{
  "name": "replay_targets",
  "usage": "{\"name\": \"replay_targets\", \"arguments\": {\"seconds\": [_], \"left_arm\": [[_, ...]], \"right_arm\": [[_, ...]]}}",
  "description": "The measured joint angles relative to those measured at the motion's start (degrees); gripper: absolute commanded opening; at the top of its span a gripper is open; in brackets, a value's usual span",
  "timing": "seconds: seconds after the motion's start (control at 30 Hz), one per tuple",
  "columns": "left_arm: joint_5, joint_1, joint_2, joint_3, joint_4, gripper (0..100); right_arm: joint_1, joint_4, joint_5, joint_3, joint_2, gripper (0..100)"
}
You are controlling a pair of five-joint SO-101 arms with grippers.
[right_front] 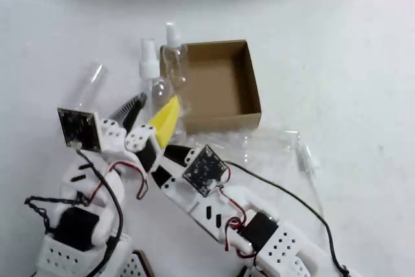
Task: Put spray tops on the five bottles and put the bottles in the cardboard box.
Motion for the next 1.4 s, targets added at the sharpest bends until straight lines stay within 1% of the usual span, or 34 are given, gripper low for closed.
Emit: {"name": "replay_targets", "arguments": {"seconds": [0.2,0.47,0.63,0.73,0.87,1.0,1.1,1.2,1.4], "left_arm": [[-0.7,0.35,-2.11,-0.09,2.29,2],[-0.79,0.35,-2.46,0.09,2.37,2],[-0.97,0.53,-2.46,7.03,-6.15,2],[-4.13,-0.79,-2.46,9.49,-10.81,2],[-6.77,-1.93,-2.46,11.25,-14.86,2],[-9.85,-2.02,-2.46,11.87,-18.02,2],[-11.34,-2.02,-2.37,11.87,-19.34,2],[-11.69,-2.11,1.85,11.78,-21.1,2],[-11.69,-2.29,20.92,3.25,-22.86,2]], "right_arm": [[3.87,0.0,0.0,0.0,0.0,1.5],[4.75,0.09,0.0,0.0,0.0,1.5],[6.33,6.86,0.0,0.0,-0.53,1.5],[6.42,10.99,0.0,0.0,-0.53,1.5],[9.76,15.82,0.0,-0.09,-0.53,1.5],[14.95,20.66,0.0,-2.55,-0.53,1.5],[18.2,21.45,0.0,-3.87,-0.53,1.5],[21.27,21.45,0.0,-4.31,-0.53,1.5],[26.64,20.22,0.0,-4.31,-0.53,1.5]]}}
